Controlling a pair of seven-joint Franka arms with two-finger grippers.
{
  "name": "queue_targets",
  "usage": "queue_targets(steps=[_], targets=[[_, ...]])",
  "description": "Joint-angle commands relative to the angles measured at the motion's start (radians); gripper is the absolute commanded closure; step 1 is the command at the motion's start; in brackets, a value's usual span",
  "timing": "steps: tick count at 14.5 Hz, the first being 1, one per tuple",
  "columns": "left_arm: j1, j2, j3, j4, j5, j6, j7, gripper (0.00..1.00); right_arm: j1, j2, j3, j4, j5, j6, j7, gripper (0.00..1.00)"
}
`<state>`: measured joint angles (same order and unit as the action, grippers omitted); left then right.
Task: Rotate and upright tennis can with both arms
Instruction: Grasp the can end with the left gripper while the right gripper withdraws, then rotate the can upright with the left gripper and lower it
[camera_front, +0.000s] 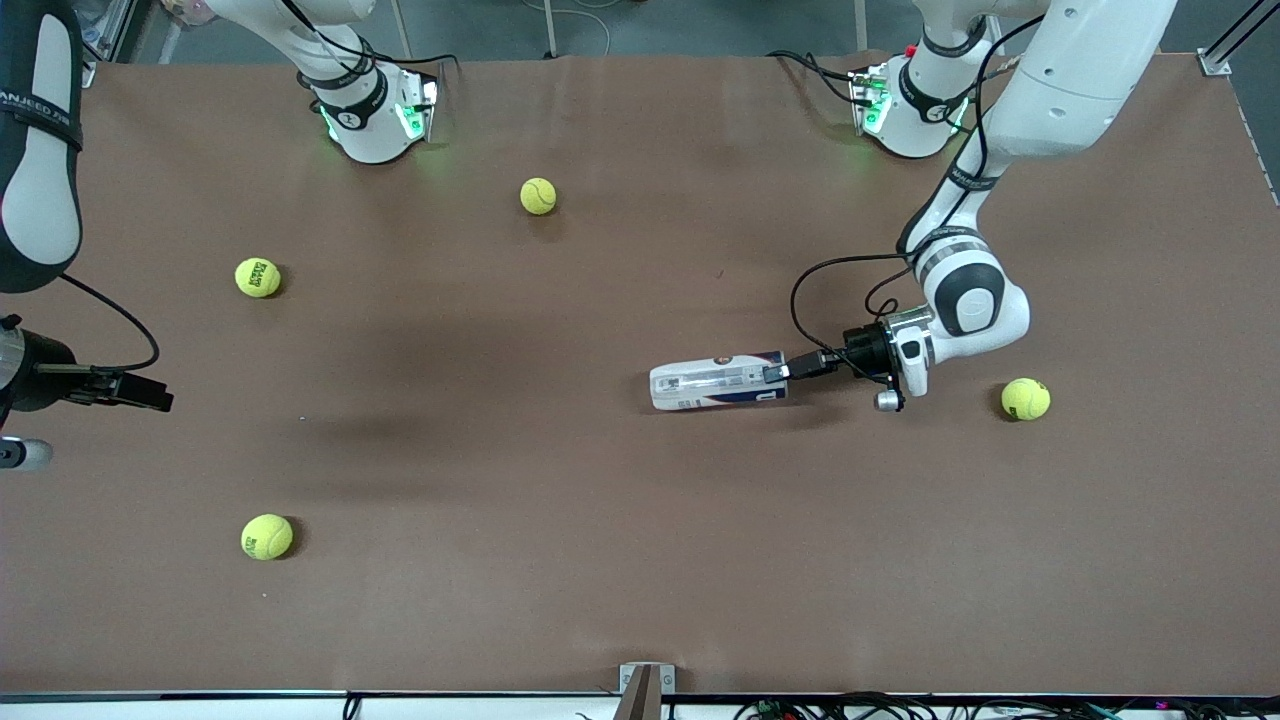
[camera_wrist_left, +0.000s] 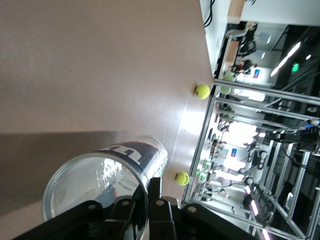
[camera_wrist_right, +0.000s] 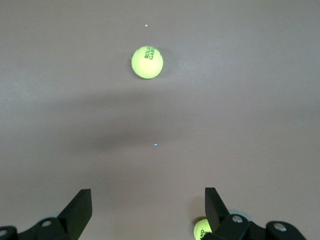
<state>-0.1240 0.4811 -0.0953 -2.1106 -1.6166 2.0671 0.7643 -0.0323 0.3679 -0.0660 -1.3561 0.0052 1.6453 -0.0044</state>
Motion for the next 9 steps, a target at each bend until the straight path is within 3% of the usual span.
queue_targets(steps=[1,9], targets=[[0.009,-0.065,-0.004,0.084,0.27,0.016,-0.291,1.0,0.017,-0.049,0.008,-0.018,-0.002,-0.047,0.018,0.0],[-0.084,-0.095,-0.012,0.434,0.973,-0.042,-1.138,1.0,0.028,-0.145,-0.006,-0.063,-0.007,-0.157,-0.031,0.0]])
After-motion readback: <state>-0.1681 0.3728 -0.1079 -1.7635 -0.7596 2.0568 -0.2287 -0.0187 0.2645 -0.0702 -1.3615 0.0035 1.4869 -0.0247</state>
